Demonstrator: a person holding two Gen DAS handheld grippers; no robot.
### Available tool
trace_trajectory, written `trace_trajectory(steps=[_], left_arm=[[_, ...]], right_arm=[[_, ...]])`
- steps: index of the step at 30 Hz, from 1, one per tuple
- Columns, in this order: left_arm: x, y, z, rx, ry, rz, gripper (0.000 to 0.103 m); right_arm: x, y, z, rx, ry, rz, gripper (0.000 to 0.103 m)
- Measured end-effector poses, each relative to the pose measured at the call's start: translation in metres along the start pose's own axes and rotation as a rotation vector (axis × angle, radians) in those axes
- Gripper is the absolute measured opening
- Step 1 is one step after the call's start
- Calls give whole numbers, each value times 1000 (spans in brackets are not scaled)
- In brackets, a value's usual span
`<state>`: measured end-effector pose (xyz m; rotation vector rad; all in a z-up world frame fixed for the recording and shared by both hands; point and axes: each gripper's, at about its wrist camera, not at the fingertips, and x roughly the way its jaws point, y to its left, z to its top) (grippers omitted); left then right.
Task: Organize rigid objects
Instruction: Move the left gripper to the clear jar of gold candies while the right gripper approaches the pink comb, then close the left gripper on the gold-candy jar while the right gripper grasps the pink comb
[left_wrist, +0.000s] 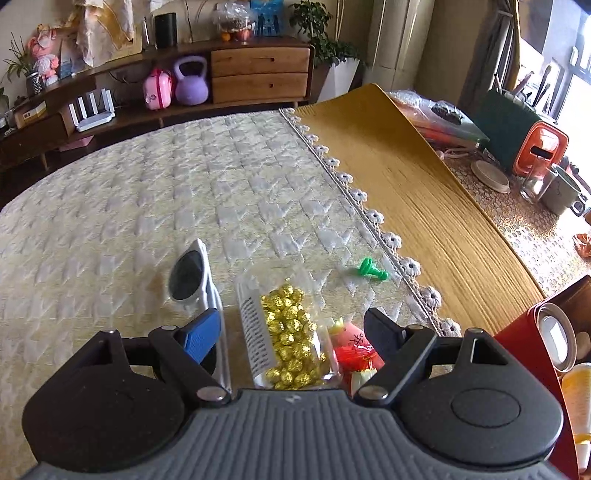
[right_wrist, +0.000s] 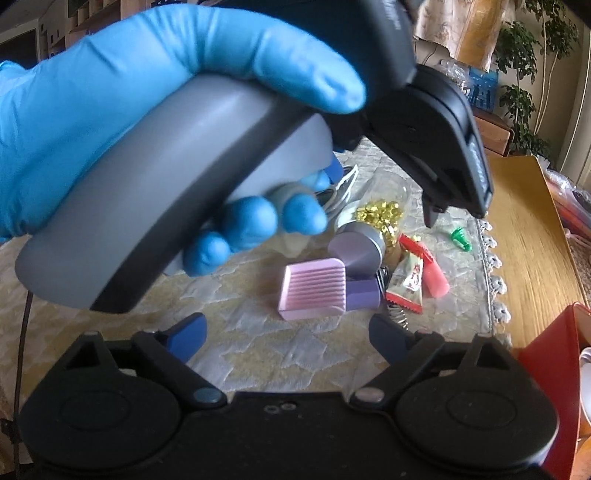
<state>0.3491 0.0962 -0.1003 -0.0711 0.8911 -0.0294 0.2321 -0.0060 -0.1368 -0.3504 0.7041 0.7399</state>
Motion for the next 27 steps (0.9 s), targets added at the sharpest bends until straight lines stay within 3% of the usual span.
trace_trajectory(steps=[8, 10, 18, 19, 27], left_arm=[[13, -1, -1, 24, 5, 7, 83], [14, -1, -1, 28, 2, 7, 74], [20, 0, -3, 21, 1, 16, 60], [20, 1, -3, 18, -2, 23, 56], [19, 4, -3, 11, -5, 17, 55]], right_arm=[[8, 5, 1, -8, 2, -4, 87], [9, 5, 3, -6, -2, -15, 83], [7, 8, 5, 9, -15, -26, 73], [7, 8, 5, 12, -17, -30, 71], [5, 1, 8, 30, -23, -46, 42]])
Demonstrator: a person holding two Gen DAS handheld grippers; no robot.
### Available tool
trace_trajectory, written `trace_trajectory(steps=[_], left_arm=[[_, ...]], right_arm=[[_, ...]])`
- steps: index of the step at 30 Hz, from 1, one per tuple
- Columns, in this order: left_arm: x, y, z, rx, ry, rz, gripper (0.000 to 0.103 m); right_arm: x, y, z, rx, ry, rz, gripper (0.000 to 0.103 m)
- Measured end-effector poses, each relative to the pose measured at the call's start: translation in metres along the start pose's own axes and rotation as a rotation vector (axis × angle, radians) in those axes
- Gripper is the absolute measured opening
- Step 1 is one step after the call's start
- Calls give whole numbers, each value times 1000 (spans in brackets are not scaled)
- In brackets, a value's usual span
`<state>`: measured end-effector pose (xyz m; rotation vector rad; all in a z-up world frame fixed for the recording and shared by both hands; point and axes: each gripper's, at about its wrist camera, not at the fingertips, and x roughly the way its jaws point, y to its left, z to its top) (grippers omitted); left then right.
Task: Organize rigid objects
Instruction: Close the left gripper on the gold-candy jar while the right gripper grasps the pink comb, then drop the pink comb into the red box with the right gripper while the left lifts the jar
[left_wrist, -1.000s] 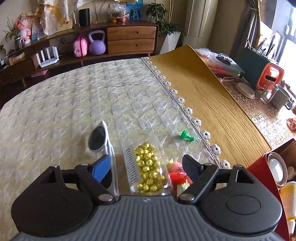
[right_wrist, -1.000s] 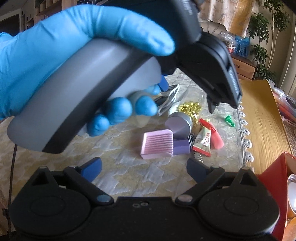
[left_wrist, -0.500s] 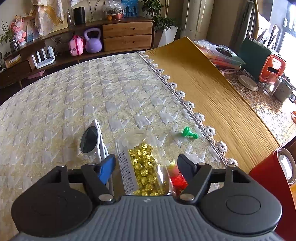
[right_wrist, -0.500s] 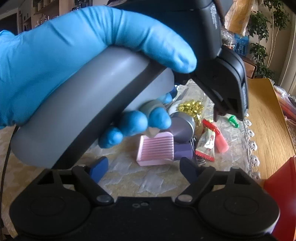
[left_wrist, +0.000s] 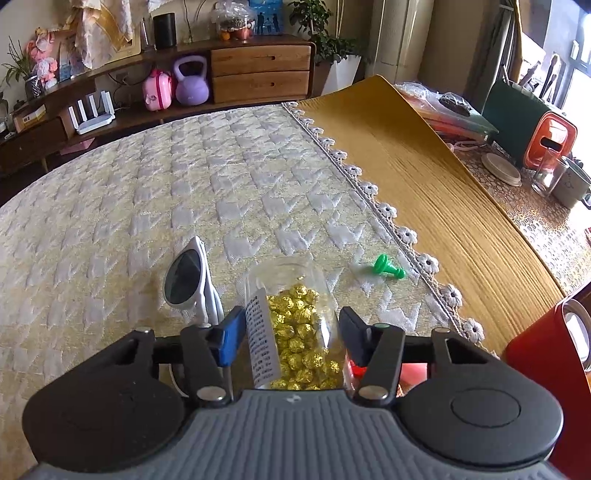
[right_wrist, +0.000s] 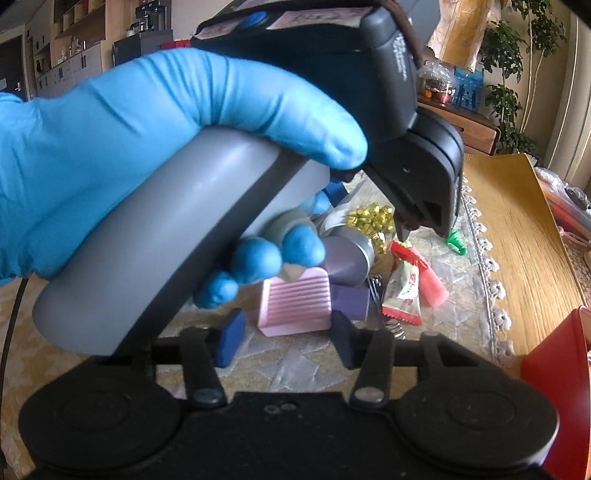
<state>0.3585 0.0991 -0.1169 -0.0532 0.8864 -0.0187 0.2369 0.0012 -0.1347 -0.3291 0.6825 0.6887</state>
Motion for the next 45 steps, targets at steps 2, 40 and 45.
trace_trajectory(steps=[2, 40, 45], left_arm=[[0, 0, 0, 1, -1, 1, 55], [-109, -20, -42, -41, -55, 11, 51], [-132, -25, -43, -44, -81, 6, 51]], right_arm=[[-4, 2, 0, 4, -3, -1, 41], [-128, -64, -47, 177, -98, -118, 41], [-148, -75, -55, 187, -110, -150, 41]])
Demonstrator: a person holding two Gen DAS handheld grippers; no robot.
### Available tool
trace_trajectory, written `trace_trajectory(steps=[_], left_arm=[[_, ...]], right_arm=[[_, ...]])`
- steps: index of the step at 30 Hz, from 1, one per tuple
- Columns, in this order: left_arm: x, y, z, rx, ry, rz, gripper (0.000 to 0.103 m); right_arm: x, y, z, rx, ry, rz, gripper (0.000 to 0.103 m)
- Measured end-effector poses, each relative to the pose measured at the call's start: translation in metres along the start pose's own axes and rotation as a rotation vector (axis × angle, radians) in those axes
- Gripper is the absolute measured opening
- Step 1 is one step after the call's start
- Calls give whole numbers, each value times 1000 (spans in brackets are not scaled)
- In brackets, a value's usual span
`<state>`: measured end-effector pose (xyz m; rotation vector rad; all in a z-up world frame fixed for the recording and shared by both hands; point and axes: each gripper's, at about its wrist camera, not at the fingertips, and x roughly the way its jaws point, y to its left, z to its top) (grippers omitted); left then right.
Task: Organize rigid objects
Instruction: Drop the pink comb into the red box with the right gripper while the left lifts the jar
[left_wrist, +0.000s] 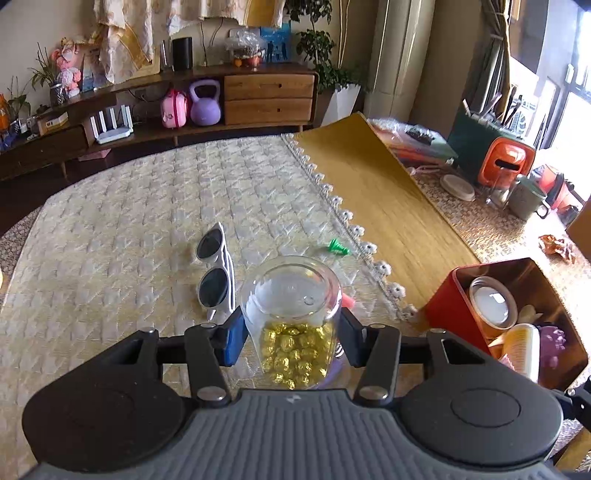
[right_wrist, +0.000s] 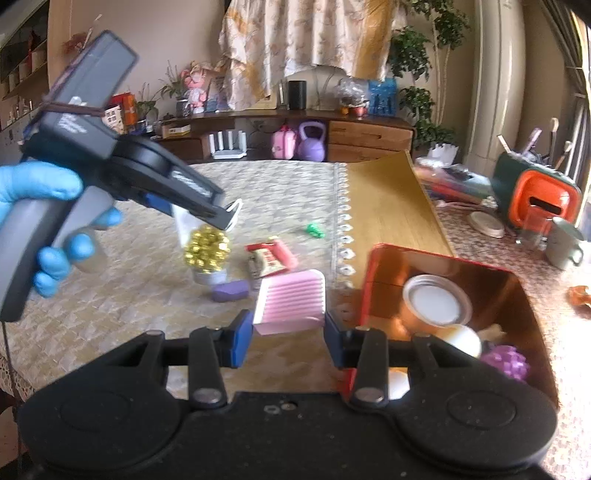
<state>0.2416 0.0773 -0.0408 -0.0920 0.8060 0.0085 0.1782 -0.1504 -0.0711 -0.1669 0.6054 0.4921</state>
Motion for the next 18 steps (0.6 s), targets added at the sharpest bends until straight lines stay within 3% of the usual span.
trace_trajectory(steps=[8, 18], left_arm=[[-38, -26, 7, 26, -26, -95, 51], [-53, -82, 16, 80, -27, -229, 51]], right_arm=[[-20, -35, -4, 24, -2, -69, 41], [-25, -76, -10, 53, -2, -159, 41]])
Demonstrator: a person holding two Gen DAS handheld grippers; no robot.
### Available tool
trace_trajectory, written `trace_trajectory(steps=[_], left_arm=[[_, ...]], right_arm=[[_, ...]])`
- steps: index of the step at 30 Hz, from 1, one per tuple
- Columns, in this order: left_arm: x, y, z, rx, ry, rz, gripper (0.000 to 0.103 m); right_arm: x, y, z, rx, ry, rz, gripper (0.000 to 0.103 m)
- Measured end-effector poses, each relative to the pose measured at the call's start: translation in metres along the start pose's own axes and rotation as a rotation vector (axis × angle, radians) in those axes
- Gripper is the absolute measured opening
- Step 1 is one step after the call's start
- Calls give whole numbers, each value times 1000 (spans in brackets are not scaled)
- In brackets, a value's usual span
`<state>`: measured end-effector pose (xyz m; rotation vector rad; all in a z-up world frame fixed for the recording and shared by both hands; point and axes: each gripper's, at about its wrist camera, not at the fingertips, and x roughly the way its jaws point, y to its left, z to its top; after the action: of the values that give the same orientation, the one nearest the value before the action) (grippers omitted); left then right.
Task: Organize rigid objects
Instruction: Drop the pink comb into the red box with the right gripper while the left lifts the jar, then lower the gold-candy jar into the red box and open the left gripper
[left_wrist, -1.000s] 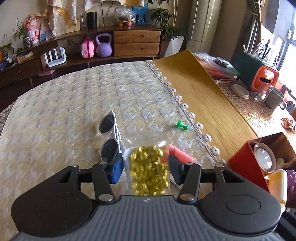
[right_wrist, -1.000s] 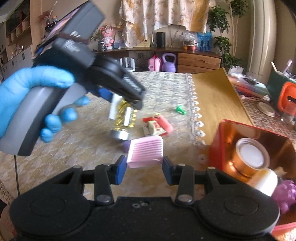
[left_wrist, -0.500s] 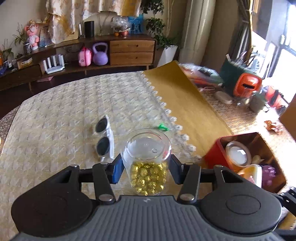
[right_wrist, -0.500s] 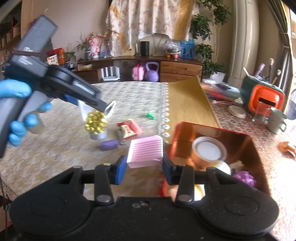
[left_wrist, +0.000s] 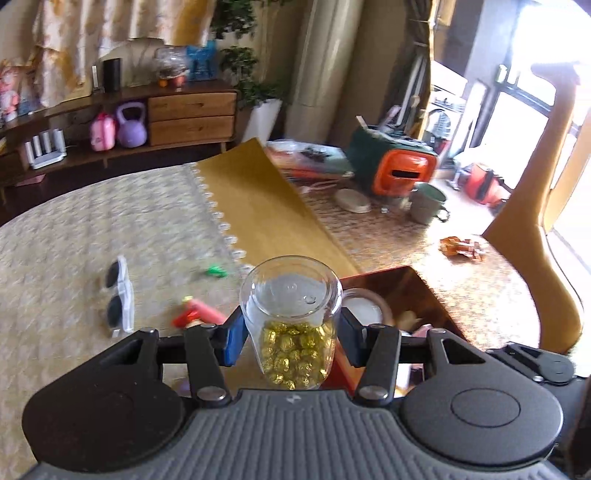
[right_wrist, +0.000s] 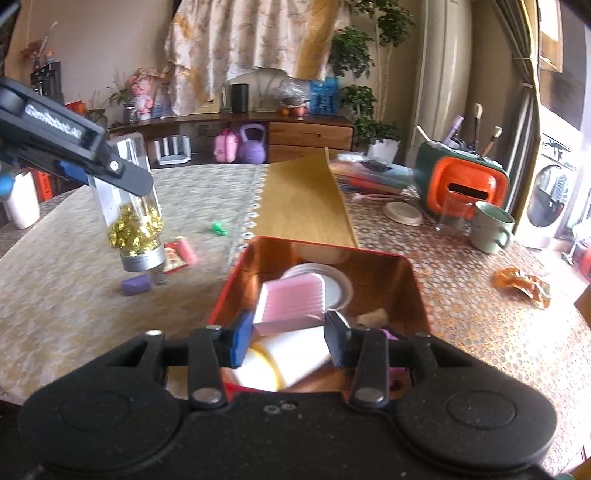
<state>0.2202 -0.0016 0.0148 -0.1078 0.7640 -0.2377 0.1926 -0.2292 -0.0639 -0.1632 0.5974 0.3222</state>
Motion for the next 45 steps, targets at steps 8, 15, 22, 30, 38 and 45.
trace_trajectory(steps=[8, 15, 22, 30, 38, 45], left_arm=[[26, -42, 6, 64, 31, -45, 51], [56, -66, 6, 116, 91, -57, 51], [89, -79, 1, 161, 155, -26, 51], [119, -80, -5, 165, 204, 0, 51], [134, -94, -8, 226, 188, 15, 51], [146, -95, -13, 214, 189, 31, 51]], right_arm=[[12, -30, -2, 42, 24, -42, 23], [16, -45, -4, 74, 26, -55, 23], [18, -51, -6, 92, 32, -41, 23], [26, -53, -7, 99, 40, -24, 23], [31, -54, -8, 106, 49, -22, 24], [30, -55, -10, 113, 50, -29, 26]])
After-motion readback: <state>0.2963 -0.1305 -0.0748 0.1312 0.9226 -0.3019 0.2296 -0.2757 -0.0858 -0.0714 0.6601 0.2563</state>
